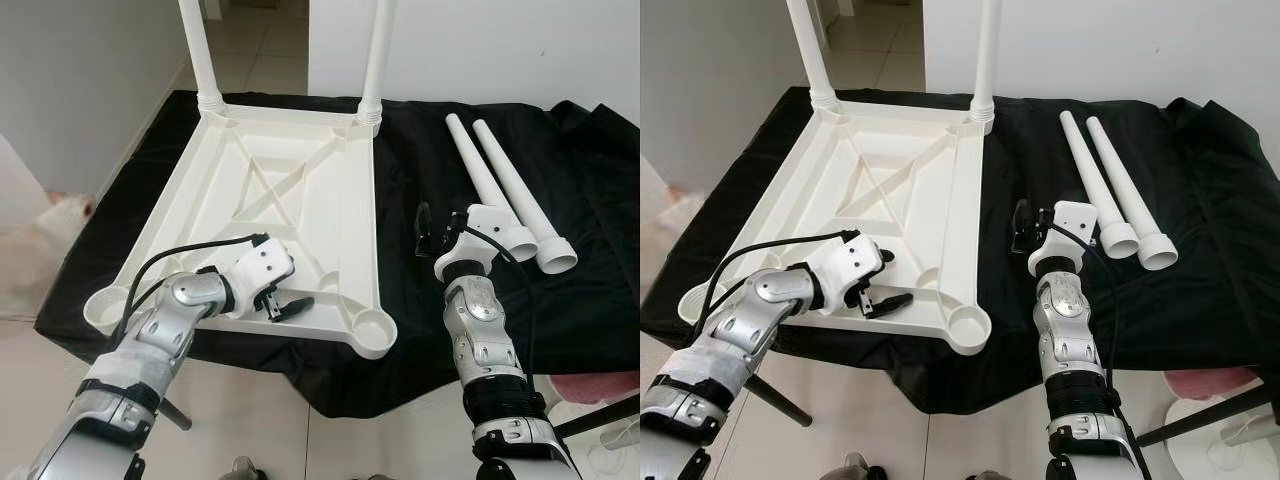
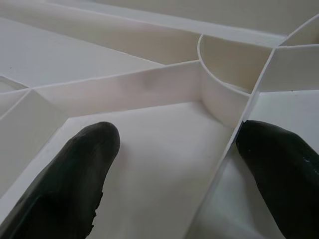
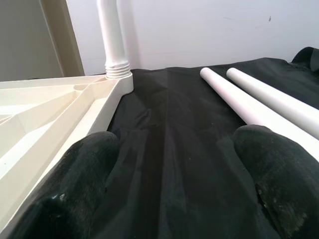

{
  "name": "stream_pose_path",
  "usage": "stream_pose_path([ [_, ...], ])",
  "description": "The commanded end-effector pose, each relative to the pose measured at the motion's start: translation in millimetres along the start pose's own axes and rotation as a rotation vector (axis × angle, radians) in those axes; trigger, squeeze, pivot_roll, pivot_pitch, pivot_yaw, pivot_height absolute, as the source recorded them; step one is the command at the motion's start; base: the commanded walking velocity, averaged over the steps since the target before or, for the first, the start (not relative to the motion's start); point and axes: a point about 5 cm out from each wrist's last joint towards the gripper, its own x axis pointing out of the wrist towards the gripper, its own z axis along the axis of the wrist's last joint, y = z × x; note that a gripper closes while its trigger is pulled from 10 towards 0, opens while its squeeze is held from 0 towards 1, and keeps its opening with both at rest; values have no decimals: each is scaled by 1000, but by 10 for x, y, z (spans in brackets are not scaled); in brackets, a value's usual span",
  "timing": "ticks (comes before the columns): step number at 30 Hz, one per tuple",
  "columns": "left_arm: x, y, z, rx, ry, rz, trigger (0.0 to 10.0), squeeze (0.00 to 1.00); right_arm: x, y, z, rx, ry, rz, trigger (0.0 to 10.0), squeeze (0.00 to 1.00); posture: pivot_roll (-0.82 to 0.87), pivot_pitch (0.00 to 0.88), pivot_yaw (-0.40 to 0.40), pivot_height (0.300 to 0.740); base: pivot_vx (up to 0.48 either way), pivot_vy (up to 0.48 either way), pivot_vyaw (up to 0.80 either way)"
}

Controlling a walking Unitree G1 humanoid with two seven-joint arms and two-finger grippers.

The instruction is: Building children table

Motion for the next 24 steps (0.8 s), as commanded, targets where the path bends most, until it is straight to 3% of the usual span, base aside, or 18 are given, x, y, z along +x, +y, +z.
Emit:
stream_pose_path([
  [1, 5, 235, 85, 19, -25, 359, 10000, 0, 18, 9, 3, 1, -6, -2, 10000, 0, -12, 45, -5, 740, 0, 0, 0],
  [12, 81, 302, 250, 7, -96, 394, 10000, 0, 20, 36, -7, 2, -7, 2, 10000, 0, -9, 37, -4, 740, 0, 0, 0],
  [15, -19, 322, 278, -16, -154, 387, 10000, 0, 26, 29, -1, -3, -8, 1, 10000, 0, -11, 35, -6, 740, 0, 0, 0],
  [19, -146, 375, 327, -94, -244, 403, 10000, 0, 38, -3, -1, -7, -7, -7, 10000, 0, -1, 31, -13, 740, 0, 0, 0],
  [21, -259, 470, 375, -219, -337, 454, 10000, 0, 60, -36, 3, -13, -7, -16, 10000, 0, 3, 29, -17, 740, 0, 0, 0],
  [24, -313, 519, 407, -271, -387, 494, 10000, 0, 78, -46, 13, -16, -7, -19, 10000, 0, 6, 27, -20, 740, 0, 0, 0],
])
